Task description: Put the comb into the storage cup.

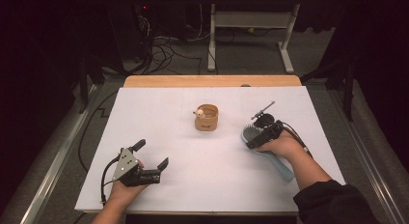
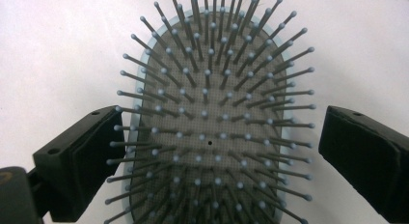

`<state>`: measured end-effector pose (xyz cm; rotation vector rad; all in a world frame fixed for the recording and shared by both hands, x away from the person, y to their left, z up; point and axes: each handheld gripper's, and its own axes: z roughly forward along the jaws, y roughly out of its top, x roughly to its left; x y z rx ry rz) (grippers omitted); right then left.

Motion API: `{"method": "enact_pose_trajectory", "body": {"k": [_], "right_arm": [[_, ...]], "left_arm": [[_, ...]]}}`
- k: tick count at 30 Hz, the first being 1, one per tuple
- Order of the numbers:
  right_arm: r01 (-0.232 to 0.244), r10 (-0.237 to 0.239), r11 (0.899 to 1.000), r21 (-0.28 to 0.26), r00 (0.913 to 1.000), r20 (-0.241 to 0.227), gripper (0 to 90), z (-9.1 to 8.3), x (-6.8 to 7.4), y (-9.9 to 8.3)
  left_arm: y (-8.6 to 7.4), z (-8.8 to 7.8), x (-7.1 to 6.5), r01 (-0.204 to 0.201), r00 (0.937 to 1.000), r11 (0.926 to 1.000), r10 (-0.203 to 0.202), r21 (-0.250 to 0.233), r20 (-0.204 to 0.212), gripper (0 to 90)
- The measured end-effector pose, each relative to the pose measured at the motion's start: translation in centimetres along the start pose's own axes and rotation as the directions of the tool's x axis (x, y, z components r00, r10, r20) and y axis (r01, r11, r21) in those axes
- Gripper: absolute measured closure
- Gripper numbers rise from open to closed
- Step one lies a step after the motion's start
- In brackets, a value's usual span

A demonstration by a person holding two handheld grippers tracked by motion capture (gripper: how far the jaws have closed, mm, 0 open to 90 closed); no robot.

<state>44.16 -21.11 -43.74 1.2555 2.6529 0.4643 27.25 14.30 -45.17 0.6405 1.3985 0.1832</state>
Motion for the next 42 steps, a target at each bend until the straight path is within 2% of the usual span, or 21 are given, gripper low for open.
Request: {"method": "enact_pose_trajectory", "body": {"k": [3,4,11,22,25,42], "right_arm": [[0.006,-0.006,1.0,0.008,1.0,0.001,3.5,0.12,0.06,0.17],[0.005,-0.005,1.0,0.025,1.0,0.0,3.9,0.24,0.2,0.32],[0.02,-0.02,0.998,0.057,0.9998,-0.003,11.0,0.71,0.32,0.41],[0.018,-0.019,0.998,0.062,0.9998,0.007,12.1,0.75,0.57,0.41],[0.04,-0.04,0.998,0.054,0.9992,0.006,16.1,0.71,0.58,0.47],[0.043,-0.044,0.996,0.076,0.999,0.007,17.3,0.7,0.66,0.76]], "left_arm": [[0.0,0.0,0.01,-0.001,1.0,1.0,0.001,-0.001,0.0,0.1],[0.02,0.0,0.0,0.003,1.0,1.0,-0.003,-0.001,-0.001,0.1],[0.02,-0.01,0.03,0.004,1.0,1.0,-0.004,-0.001,-0.001,0.1],[-0.06,-0.03,0.04,-0.002,1.0,1.0,0.002,0.002,0.002,0.1],[-0.08,-0.03,0.03,-0.002,1.0,1.0,0.002,0.002,0.002,0.1],[-0.14,-0.03,0.01,-0.001,1.0,1.0,0.001,-0.001,0.002,0.1]]}}
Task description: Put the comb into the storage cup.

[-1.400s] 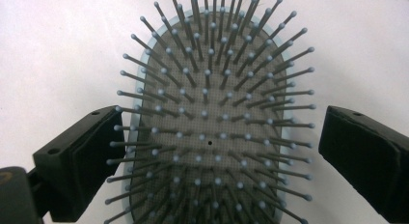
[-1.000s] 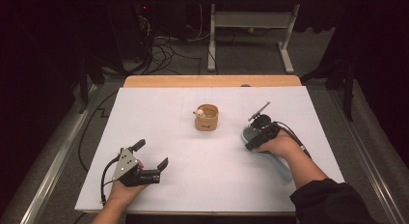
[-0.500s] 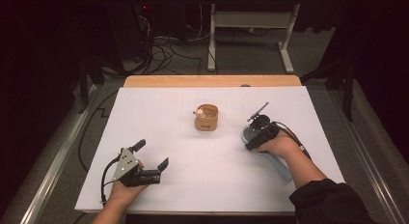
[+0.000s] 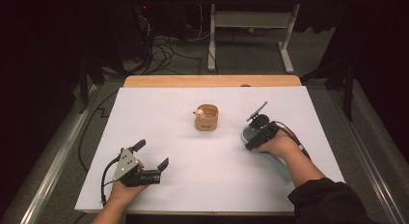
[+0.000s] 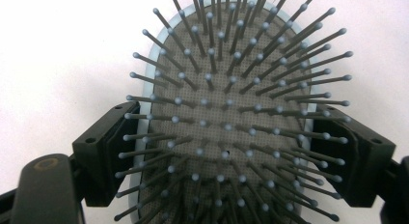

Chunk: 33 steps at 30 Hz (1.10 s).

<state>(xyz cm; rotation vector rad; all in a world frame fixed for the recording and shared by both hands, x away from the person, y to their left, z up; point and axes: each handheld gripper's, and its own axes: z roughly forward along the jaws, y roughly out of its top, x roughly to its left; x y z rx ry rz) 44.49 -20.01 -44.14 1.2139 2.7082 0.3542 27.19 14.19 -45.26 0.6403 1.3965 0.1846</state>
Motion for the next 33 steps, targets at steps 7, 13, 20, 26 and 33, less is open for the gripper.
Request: {"method": "enact_pose_trajectory", "body": {"k": [7,13,20,26,33], "right_arm": [[-0.012,0.012,1.0,0.008,0.9999,-0.003,19.5,-0.1,-0.1,0.1],[-0.013,0.013,1.0,0.011,0.9999,-0.004,20.3,-0.1,-0.1,0.2],[-0.017,0.017,1.0,0.01,0.9999,-0.001,20.6,-0.3,-0.1,0.1],[-0.013,0.013,1.0,-0.005,0.9999,0.009,20.7,-1.2,-0.2,0.1],[0.005,-0.004,0.999,-0.05,0.9995,0.032,20.8,-2.6,0.1,-0.2]], "left_arm": [[0.0,0.0,0.0,0.001,1.0,1.0,-0.001,0.004,0.001,0.1],[0.0,0.0,0.0,0.001,1.0,1.0,-0.001,0.002,0.001,0.1],[0.2,0.0,0.1,0.002,1.0,1.0,-0.002,-0.006,-0.001,0.1],[0.2,0.0,0.1,-0.008,1.0,1.0,0.008,-0.006,0.005,0.1],[0.2,0.0,0.1,-0.007,1.0,1.0,0.007,-0.006,0.005,0.1]]}}
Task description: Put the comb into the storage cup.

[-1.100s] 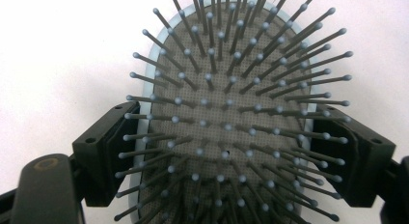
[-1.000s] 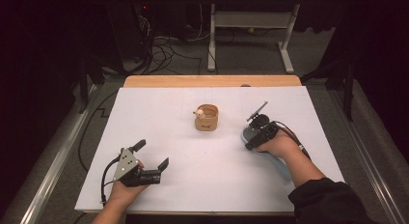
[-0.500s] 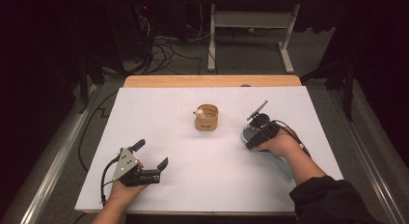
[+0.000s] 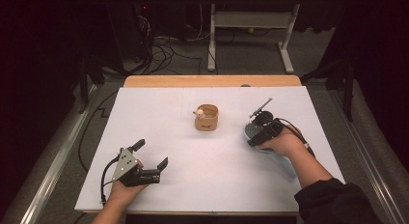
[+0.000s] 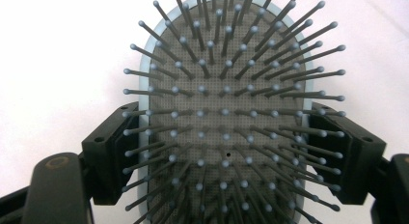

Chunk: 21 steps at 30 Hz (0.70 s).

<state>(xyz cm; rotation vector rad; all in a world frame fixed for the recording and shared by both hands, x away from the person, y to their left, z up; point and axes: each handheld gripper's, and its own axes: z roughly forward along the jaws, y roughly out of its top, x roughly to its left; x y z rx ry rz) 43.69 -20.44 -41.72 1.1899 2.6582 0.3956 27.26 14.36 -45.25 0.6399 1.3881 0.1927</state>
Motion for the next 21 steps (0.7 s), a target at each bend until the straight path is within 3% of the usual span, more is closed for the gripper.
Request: {"method": "enact_pose_trajectory", "body": {"k": [11,17,21], "right_arm": [[0.006,-0.004,0.994,-0.108,0.9998,0.019,20.7,-3.0,0.5,-0.6],[-0.005,0.009,0.982,-0.187,0.9997,0.021,20.7,-4.5,0.7,-1.3],[-0.01,0.016,0.969,-0.247,0.9996,0.021,20.7,-5.5,0.8,-1.8]], "left_arm": [[0.0,0.0,0.0,0.0,1.0,1.0,0.0,-0.001,0.0,0.1],[0.1,0.0,0.0,0.006,1.0,1.0,-0.006,0.001,-0.001,0.1],[0.2,0.0,0.0,0.011,0.9999,0.9999,-0.011,-0.005,-0.003,0.1]]}}
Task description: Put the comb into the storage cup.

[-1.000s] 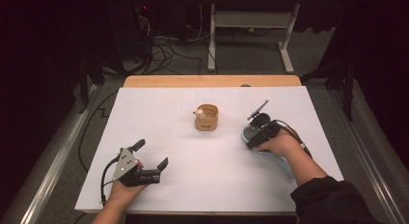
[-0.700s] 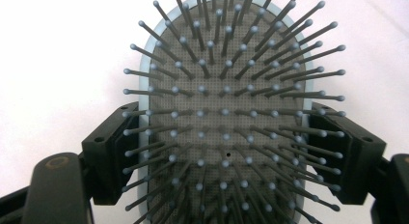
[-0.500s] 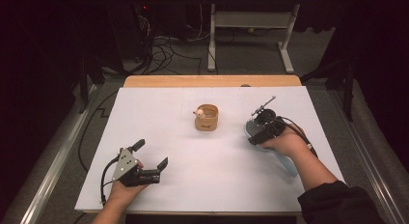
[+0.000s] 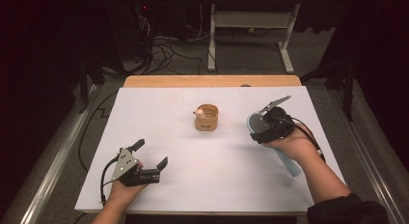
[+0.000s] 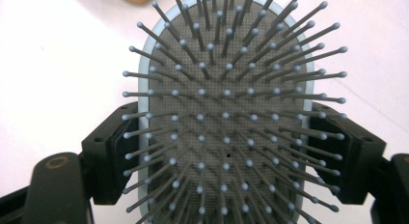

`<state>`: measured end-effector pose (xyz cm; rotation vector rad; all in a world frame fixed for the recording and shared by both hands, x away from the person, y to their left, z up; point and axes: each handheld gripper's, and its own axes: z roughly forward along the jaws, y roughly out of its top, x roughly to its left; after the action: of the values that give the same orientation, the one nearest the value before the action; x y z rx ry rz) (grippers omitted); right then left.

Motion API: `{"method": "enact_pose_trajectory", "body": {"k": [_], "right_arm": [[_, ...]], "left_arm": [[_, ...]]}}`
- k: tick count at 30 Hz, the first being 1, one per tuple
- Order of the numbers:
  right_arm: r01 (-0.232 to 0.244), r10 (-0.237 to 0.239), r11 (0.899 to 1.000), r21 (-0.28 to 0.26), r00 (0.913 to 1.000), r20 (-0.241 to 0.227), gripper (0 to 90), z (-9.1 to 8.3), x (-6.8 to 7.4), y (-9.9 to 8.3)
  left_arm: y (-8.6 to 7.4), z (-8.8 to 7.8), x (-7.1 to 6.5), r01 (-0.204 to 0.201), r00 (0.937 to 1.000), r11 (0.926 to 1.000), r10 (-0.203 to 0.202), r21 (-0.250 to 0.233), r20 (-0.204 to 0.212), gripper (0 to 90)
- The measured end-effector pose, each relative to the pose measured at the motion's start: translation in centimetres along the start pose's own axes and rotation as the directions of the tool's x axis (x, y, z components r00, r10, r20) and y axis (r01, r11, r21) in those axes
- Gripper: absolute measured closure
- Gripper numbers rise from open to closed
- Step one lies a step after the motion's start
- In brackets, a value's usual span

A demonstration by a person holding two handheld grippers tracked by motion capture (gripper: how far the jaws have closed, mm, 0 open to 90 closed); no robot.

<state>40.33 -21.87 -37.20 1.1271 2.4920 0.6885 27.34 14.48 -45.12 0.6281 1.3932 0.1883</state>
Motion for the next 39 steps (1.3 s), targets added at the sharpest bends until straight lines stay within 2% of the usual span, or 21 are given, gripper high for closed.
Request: {"method": "enact_pose_trajectory", "body": {"k": [7,14,19,20,21,25,39], "right_arm": [[-0.018,0.019,0.994,-0.103,0.9998,0.009,20.7,-1.5,0.2,-0.6],[-0.019,0.025,0.98,-0.196,0.9993,0.028,20.6,-2.5,0.6,-1.3],[-0.032,0.041,0.963,-0.268,0.9987,0.03,20.6,-3.0,0.8,-1.9],[-0.032,0.041,0.963,-0.268,0.9987,0.03,20.6,-3.0,0.8,-1.9],[-0.036,0.048,0.954,-0.297,0.9984,0.031,20.6,-3.1,0.8,-2.2],[-0.042,0.058,0.938,-0.345,0.9977,0.035,20.6,-3.3,1.1,-2.6],[-0.057,0.087,0.892,-0.449,0.9952,0.047,20.6,-3.5,1.4,-4.0]], "left_arm": [[0.1,0.0,-0.1,0.009,0.9999,0.9999,-0.009,-0.007,-0.006,0.1],[0.1,0.0,-0.1,0.018,0.9998,0.9998,-0.018,-0.009,-0.007,0.1],[0.2,-0.1,-0.1,0.013,0.9999,0.9999,-0.013,-0.006,0.001,0.1],[0.2,-0.1,-0.1,0.013,0.9999,0.9999,-0.013,-0.006,0.001,0.1],[0.2,0.0,-0.1,0.011,0.9999,0.9999,-0.011,-0.008,0.0,0.1],[0.2,0.0,-0.1,0.016,0.9999,0.9998,-0.016,-0.013,-0.003,0.1],[0.3,0.0,0.0,0.009,1.0,0.9999,-0.009,-0.006,0.0,0.1]]}}
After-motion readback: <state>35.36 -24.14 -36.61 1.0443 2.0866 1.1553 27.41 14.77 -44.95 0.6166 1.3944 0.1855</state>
